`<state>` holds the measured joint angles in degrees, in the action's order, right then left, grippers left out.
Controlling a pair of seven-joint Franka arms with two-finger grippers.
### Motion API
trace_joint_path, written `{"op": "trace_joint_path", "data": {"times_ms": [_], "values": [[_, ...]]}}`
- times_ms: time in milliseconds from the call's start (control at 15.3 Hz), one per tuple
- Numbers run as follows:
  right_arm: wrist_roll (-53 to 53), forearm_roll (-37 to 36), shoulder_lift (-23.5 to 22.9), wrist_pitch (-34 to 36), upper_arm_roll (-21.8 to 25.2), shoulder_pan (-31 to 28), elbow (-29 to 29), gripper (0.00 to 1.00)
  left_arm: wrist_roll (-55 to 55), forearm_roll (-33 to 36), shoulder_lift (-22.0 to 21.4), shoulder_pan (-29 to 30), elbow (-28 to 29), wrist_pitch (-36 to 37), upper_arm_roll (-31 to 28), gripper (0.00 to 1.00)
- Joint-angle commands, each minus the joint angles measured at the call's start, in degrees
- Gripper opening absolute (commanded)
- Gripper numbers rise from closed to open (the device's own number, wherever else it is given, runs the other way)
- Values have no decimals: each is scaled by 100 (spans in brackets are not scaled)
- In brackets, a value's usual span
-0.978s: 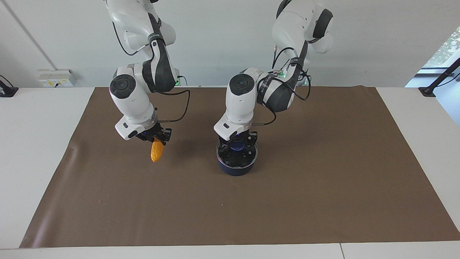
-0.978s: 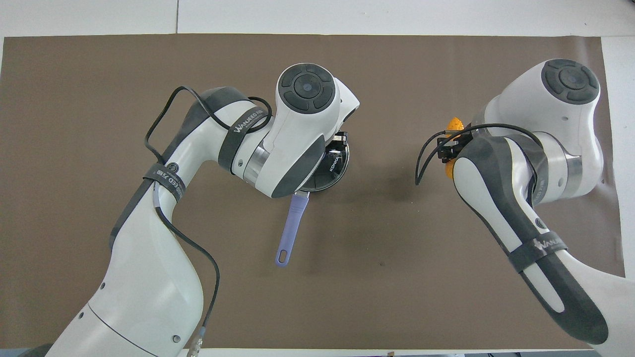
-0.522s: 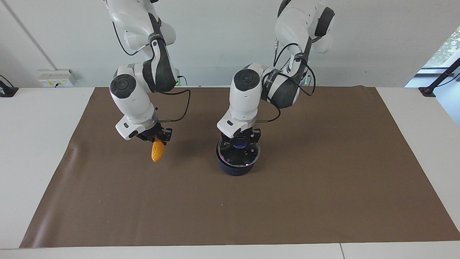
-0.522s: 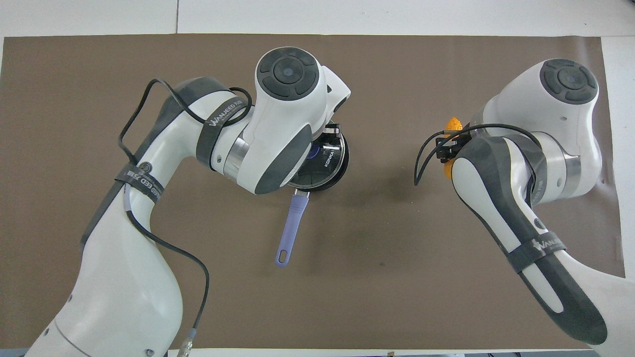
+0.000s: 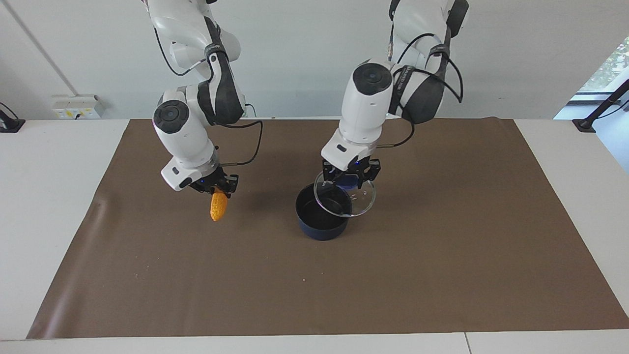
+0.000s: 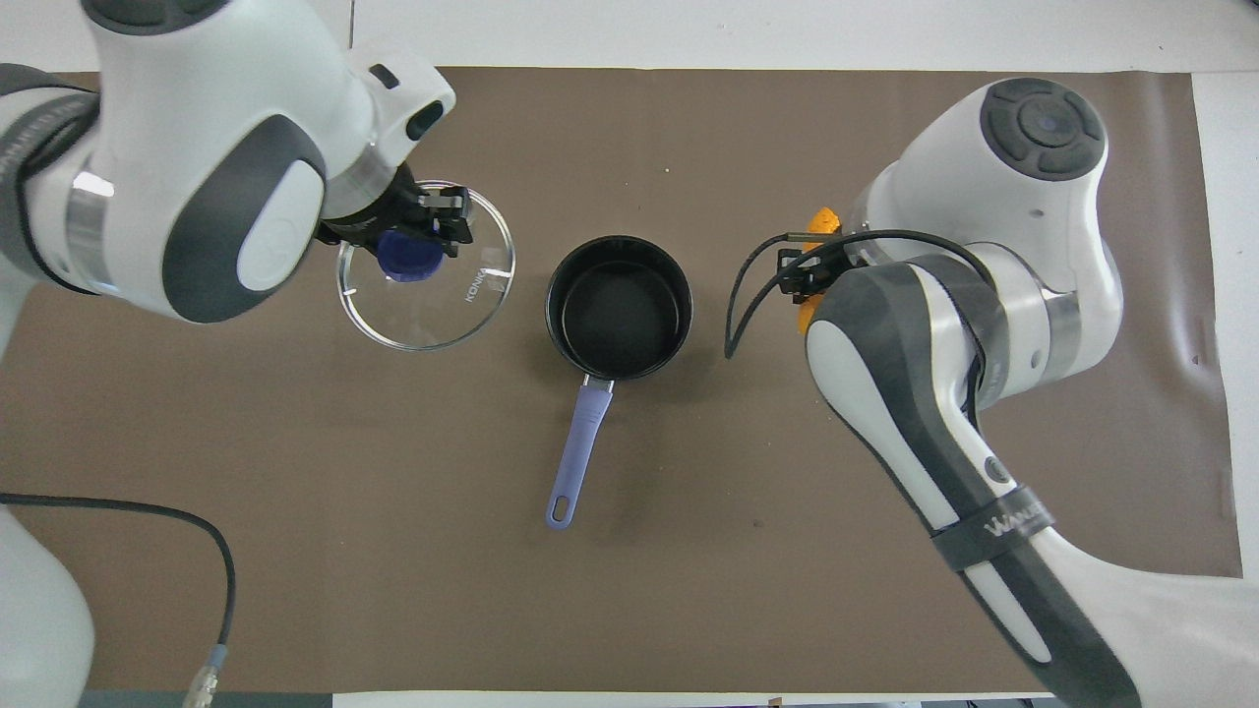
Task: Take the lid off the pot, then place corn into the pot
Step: 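Lift the lid away with the left gripper while the right gripper carries the corn, then lower the corn into the pot and open the right gripper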
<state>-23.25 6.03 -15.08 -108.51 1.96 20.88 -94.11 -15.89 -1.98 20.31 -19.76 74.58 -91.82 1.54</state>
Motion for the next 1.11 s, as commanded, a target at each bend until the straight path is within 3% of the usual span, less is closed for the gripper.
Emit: {"op": "trace_joint_path", "data": {"times_ms": [0, 196, 391, 652, 848, 978, 1043], "values": [[-1072, 57, -863, 190, -29, 625, 1051, 0, 944, -144, -342, 786, 652, -81, 13, 2], [-1628, 12, -1374, -274, -29, 1294, 1448, 1, 2061, -144, -737, 1604, 1696, -930, 4, 0], [-1964, 4, -1349, -592, -29, 1489, 1080, 7, 2678, -144, -1108, 2063, 3024, -2091, -5, 0], [-1955, 4, -1243, -1065, -29, 1559, 606, 12, 2714, -144, -1231, 2169, 3975, -2927, -5, 0], [-1955, 4, -1304, -1418, -21, 1577, 412, 13, 2671, -144, -1293, 2169, 4345, -3114, -5, 0], [-1938, 4, -1296, -1427, -29, 1524, 367, 22, 2653, -144, -1284, 2169, 4495, -3254, -5, 0], [-1938, 4, -1296, -1427, -21, 1524, 358, 37, 2644, -144, -1284, 2169, 4583, -3341, -5, 0]]}}
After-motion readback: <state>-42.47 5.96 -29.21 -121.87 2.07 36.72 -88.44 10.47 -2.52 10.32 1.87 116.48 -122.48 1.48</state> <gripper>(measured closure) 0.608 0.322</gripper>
